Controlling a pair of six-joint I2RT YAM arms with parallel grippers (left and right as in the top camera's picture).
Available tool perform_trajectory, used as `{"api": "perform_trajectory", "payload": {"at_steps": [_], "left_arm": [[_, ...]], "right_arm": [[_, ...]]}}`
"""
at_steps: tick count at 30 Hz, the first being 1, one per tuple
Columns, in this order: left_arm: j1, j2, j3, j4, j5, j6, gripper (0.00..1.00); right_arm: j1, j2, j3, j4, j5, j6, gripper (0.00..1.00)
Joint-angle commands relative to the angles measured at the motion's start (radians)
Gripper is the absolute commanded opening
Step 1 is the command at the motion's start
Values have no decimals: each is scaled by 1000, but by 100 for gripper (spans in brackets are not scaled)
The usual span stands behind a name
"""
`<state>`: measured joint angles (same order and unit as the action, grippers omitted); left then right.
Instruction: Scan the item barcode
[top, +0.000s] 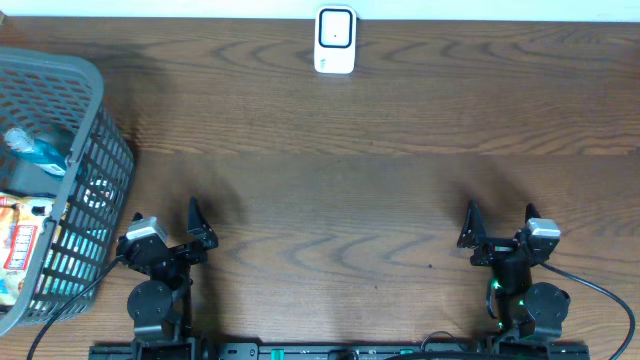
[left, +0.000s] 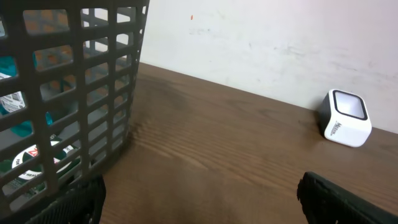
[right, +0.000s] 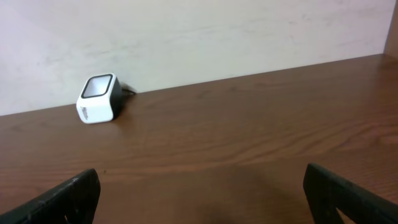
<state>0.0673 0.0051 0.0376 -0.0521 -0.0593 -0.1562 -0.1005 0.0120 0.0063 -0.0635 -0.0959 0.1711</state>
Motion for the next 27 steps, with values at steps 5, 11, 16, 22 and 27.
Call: {"api": "perform_trajectory", "payload": {"at_steps": [5, 11, 16, 22, 27], "left_arm": [[1, 0, -34, -9, -59, 18, 98], [1, 0, -34, -9, -58, 18, 98], [1, 0, -34, -9, -59, 18, 98], [0, 0, -32, -8, 7, 6, 98], [0, 0, 11, -6, 248, 4, 98]], "right_arm": [[5, -5, -1, -5, 8, -11, 99], [5, -5, -1, -4, 8, -11, 99], [5, -5, -1, -5, 8, -11, 99], [5, -5, -1, -5, 8, -11, 99], [5, -5, -1, -4, 8, -11, 99]]}}
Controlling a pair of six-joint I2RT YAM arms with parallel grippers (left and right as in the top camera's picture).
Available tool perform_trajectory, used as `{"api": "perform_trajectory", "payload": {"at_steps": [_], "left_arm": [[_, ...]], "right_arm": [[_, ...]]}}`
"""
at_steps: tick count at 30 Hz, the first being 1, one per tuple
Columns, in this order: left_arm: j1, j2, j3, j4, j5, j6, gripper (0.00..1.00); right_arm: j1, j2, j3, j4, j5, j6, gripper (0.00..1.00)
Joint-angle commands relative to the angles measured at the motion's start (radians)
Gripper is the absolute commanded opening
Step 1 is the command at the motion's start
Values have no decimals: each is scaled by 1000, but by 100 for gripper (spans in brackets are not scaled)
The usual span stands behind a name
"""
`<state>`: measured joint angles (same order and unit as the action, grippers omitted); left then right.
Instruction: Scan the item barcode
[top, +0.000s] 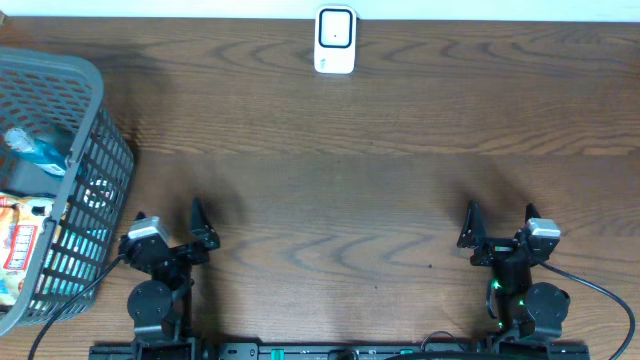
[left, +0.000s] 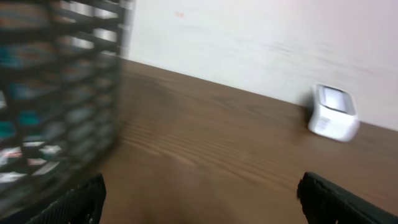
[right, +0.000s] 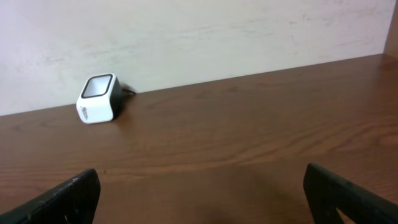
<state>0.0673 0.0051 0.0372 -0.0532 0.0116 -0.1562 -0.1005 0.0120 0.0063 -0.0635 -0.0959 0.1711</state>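
A white barcode scanner stands at the table's far edge, also seen as a scanner in the left wrist view and a scanner in the right wrist view. The items lie in the grey basket at the left: a teal packet and an orange packet. My left gripper is open beside the basket at the near edge. My right gripper is open at the near right. Both hold nothing. The left wrist view is blurred, with the left gripper low over bare wood.
The brown wooden table runs to a pale wall behind the scanner. The basket wall fills the left of the left wrist view. The right gripper faces open wood.
My left wrist has shifted slightly. Its view is now blurred, with the basket and scanner sitting a little further left than before. The right arm has not moved.
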Motion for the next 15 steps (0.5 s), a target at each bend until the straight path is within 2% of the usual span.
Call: {"api": "perform_trajectory", "payload": {"at_steps": [1, 3, 8, 12, 15], "left_arm": [[0, 0, 28, -5, 210, -8, 98], [0, 3, 68, -10, 237, -46, 98], [0, 65, 213, -63, 255, -48, 98], [0, 172, 368, -121, 253, -47, 98], [0, 298, 514, -188, 198, -48, 98]], "right_arm": [[5, -5, -1, -4, 8, -11, 99], [5, -5, -1, -4, 8, -12, 99], [5, -5, -1, -5, 8, -11, 99], [8, -5, -1, -5, 8, -11, 99], [8, -5, -1, -5, 8, -11, 99]]}}
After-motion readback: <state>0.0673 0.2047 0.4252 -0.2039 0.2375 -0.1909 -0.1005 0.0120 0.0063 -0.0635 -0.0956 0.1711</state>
